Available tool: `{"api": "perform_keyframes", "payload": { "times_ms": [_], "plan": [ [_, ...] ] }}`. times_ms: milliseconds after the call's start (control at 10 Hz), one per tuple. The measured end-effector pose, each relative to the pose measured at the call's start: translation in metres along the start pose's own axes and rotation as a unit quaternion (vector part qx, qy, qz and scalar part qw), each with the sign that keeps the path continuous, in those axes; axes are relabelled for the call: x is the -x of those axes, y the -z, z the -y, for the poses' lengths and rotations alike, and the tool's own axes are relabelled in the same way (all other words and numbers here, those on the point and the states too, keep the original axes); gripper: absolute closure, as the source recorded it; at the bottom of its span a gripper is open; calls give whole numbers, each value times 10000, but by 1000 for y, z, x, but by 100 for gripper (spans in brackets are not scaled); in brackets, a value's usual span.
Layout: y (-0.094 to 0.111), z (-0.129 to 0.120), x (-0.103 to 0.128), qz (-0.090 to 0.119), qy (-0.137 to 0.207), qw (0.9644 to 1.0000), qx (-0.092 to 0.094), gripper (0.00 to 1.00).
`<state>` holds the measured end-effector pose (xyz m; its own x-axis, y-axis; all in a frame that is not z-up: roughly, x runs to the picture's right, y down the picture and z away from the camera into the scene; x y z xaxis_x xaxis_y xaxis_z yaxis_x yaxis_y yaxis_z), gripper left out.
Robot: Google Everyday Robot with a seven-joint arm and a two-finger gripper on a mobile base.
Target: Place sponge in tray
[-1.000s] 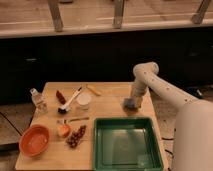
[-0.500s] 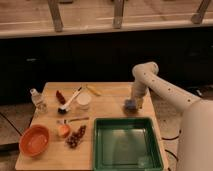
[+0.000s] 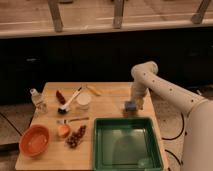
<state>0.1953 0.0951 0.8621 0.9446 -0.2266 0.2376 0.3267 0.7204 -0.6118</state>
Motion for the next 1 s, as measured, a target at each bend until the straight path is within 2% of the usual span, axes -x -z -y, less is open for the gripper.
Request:
{"api": "perform_keyframes", "payload": {
  "times_ms": [1000],
  "plan": [
    [27, -48, 28, -341, 339, 9985, 243, 97]
  ]
}}
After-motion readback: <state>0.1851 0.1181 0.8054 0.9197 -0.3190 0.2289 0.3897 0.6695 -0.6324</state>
